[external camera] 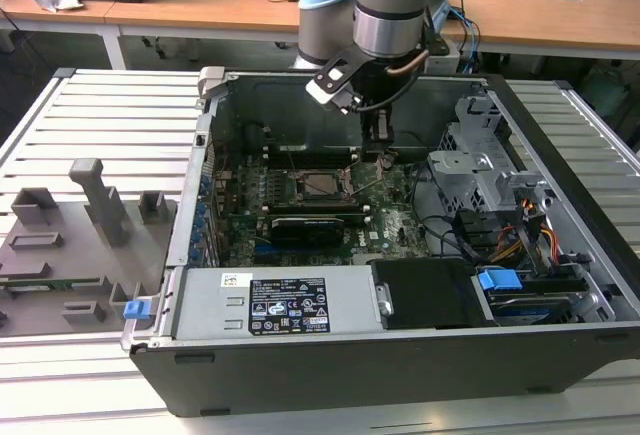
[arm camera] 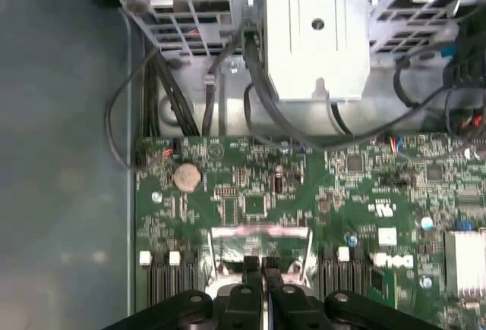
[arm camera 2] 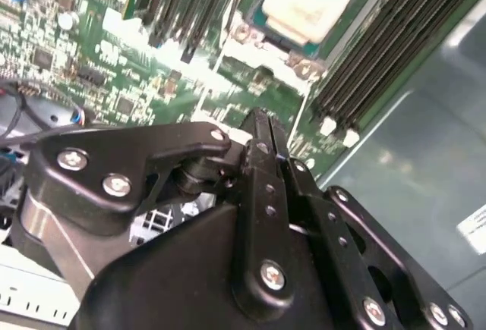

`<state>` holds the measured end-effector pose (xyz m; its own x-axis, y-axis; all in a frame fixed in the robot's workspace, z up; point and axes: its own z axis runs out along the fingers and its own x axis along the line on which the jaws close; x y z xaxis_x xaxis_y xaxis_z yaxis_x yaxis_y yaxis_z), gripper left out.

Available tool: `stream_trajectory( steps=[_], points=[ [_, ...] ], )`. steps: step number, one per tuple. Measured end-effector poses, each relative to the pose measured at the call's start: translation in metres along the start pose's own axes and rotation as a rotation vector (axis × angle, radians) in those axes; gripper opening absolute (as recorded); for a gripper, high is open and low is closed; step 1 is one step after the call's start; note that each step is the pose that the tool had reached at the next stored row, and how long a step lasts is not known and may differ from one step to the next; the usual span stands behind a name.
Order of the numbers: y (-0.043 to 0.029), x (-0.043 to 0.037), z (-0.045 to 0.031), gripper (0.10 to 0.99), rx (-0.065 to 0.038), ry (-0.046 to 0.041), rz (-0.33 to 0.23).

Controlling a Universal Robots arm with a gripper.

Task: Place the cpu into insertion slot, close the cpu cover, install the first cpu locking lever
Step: 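Place the cpu into insertion slot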

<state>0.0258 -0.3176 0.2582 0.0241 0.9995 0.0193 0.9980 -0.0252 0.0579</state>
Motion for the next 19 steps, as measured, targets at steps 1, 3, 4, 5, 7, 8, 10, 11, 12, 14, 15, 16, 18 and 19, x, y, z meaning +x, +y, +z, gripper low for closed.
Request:
stream_trajectory(
  steps=[1, 3, 4, 5, 7, 8, 10, 11, 12, 14, 15, 16, 18, 19],
  points=[
    [0.0046, 0.0003, 0.0004, 0.153, 0.0, 0.0001, 0.0],
    [0.0108, 0.0006, 0.0011, 0.153, 0.0, 0.0004, -0.001],
    [0.0125, 0.0008, 0.0013, 0.153, 0.0, 0.0004, -0.001],
    [0.0148, 0.0009, 0.0015, 0.153, 0.0, 0.0004, -0.001],
    [0.0188, 0.0011, 0.0017, 0.153, 0.001, 0.0004, -0.002],
    [0.021, 0.0013, 0.0019, 0.153, 0.001, 0.0006, -0.005],
    [0.0246, 0.0013, 0.0022, 0.153, 0.001, 0.0008, -0.009],
    [0.0265, 0.0014, 0.0024, 0.153, 0.001, 0.0008, -0.01],
    [0.0284, 0.0014, 0.0026, 0.153, 0.001, 0.0009, -0.011],
    [0.0308, 0.0015, 0.0031, 0.153, 0.001, 0.0007, -0.013],
    [0.0319, 0.0015, 0.0036, 0.153, 0.001, 0.0001, -0.014],
    [0.0329, 0.0015, 0.0041, 0.153, 0.001, -0.0002, -0.015],
    [0.0349, 0.0015, 0.006, 0.153, 0.001, -0.0024, -0.015],
    [0.0356, 0.0015, 0.0071, 0.153, 0.001, -0.0032, -0.015]
  ],
)
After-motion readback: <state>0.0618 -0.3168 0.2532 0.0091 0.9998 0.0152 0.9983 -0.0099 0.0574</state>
